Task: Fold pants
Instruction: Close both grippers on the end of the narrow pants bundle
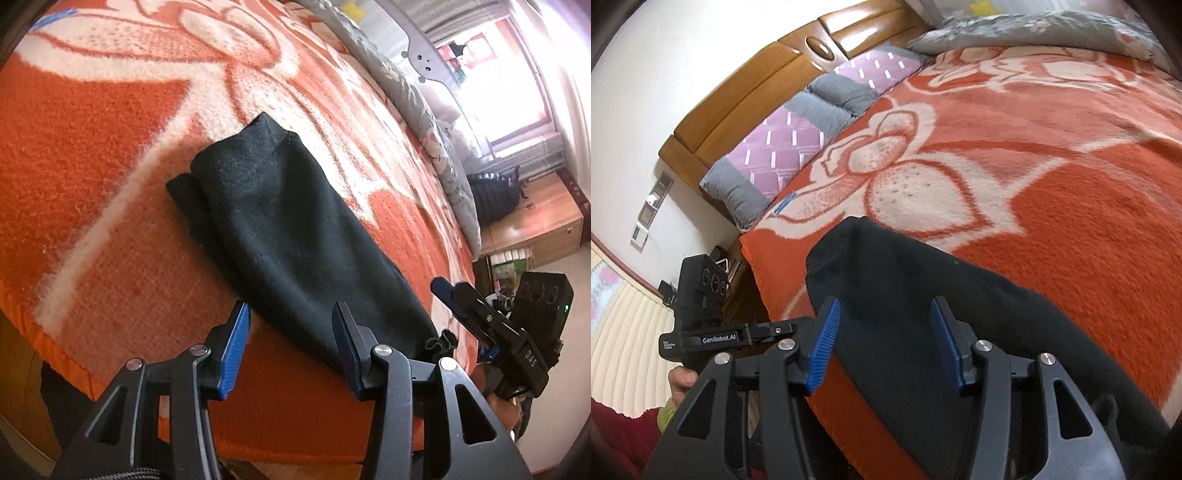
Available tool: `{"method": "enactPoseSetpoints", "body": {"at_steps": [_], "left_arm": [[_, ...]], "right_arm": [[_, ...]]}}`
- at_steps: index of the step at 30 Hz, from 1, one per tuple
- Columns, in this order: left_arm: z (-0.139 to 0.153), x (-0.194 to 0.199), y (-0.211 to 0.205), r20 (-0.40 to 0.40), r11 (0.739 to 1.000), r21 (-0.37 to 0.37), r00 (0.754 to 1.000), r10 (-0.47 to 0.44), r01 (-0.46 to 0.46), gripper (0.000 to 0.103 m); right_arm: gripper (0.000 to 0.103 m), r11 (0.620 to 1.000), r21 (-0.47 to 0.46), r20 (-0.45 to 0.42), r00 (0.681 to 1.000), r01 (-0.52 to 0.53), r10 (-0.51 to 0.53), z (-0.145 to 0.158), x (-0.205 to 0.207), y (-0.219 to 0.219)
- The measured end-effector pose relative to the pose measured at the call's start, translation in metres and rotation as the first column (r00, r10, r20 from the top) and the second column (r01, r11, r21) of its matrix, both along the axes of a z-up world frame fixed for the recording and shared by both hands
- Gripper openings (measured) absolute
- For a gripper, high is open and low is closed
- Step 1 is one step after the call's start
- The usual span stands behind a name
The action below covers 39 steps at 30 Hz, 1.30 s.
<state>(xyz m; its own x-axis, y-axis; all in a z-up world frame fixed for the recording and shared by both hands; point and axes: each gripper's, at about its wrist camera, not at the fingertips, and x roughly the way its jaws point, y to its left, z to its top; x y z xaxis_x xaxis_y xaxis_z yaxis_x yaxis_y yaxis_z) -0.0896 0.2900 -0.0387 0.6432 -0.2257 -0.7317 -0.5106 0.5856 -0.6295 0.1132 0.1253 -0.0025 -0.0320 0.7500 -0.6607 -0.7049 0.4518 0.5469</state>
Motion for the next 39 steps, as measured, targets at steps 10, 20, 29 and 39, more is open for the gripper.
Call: {"method": "enactPoseSetpoints", "body": {"at_steps": [10,20,29,39], "left_arm": [[-0.022,0.014,0.030,-0.051,0.997,-0.037,0.996,0.072,-0.074,0.049],[-0.038,0.033,0.048,-0.041,0.991,-0.072,0.993,0.110,-0.112,0.048],[-0.047,0.034,0.056,-0.030,0.987,-0.088,0.990,0.135,-0.137,0.037],[-0.035,0.038,0.062,-0.002,0.984,-0.125,0.992,0.128,-0.127,0.015]], "right_arm": [[0.053,0.994,-0.065,-0.005,0.997,-0.083,0.083,-0.014,0.019,0.058],[0.053,0.961,-0.153,-0.014,0.973,-0.229,0.229,-0.042,0.045,0.133],[0.052,0.861,-0.256,-0.039,0.894,-0.440,0.446,-0.064,0.042,0.191],[0.022,0.878,-0.236,0.071,0.894,-0.416,0.443,-0.040,0.022,0.176]]}}
